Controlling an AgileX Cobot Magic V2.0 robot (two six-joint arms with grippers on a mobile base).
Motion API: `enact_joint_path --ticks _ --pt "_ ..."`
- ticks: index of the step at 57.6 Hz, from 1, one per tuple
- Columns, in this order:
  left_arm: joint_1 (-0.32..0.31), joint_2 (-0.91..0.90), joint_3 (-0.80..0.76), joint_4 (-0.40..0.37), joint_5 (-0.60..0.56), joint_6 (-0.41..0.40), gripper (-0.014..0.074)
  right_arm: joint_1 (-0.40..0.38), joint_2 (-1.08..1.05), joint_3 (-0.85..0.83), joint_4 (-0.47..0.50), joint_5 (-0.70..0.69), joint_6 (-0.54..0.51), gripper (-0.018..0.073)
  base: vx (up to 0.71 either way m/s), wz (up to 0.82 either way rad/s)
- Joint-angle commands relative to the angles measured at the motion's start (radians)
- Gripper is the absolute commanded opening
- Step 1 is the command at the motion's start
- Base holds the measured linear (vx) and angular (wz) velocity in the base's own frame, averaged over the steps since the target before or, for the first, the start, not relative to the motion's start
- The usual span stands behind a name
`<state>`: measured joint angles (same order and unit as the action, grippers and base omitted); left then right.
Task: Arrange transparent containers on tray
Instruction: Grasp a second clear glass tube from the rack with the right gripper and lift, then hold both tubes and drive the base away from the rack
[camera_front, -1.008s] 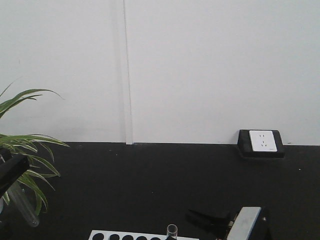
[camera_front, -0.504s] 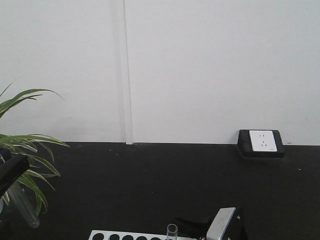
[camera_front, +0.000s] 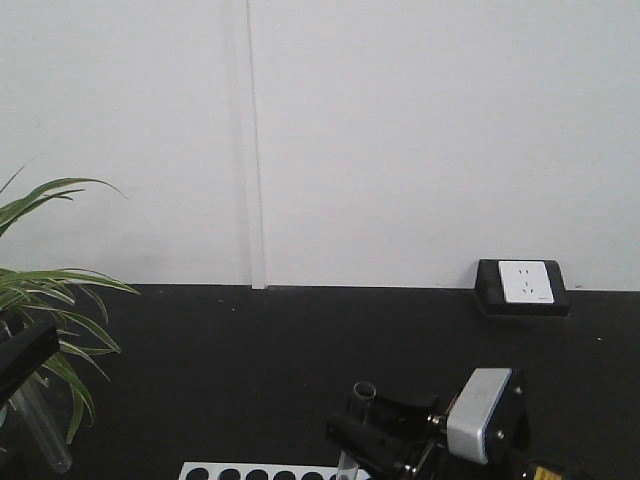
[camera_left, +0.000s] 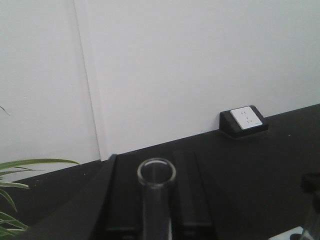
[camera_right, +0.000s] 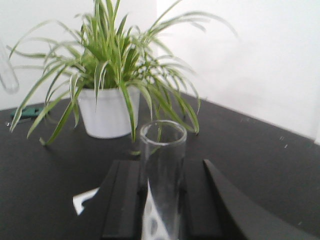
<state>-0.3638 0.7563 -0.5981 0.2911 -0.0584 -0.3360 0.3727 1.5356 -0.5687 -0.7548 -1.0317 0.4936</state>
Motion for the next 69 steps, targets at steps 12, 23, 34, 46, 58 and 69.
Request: enact_joint_path --ticks 12,23,34,46,58,69 --pt "-0.006 -0.004 -0.036 -0.012 0.15 -0.012 -0.0003 -0.001 -0.395 -0.115 -0.078 0.392 0.293 -0.0013 0.0 0.0" --pt "-0.006 -0.005 -0.036 -0.012 0.288 -0.01 -0.0003 -0.001 -0.626 -0.112 -0.294 0.761 0.519 -0.0013 0.0 0.0" --pt "-0.006 -0.005 -0.036 -0.05 0.383 -0.006 -0.0003 -0.001 -0.795 -0.03 -0.553 0.843 0.736 -0.0013 0.0 0.0" --pt "-0.006 -0.086 -0.033 -0.182 0.349 0.128 -0.0003 -0.002 -0.901 0.035 -0.642 0.849 0.868 -0.0013 0.0 0.0" --pt "-0.006 -0.21 -0.01 -0.204 0.318 0.206 -0.0003 -0.002 -0.902 0.035 -0.645 0.849 0.867 -0.0013 0.0 0.0" --pt "-0.006 -0.223 0.005 -0.206 0.313 0.205 -0.0003 -0.002 -0.902 0.035 -0.644 0.846 0.867 -0.0013 0.0 0.0"
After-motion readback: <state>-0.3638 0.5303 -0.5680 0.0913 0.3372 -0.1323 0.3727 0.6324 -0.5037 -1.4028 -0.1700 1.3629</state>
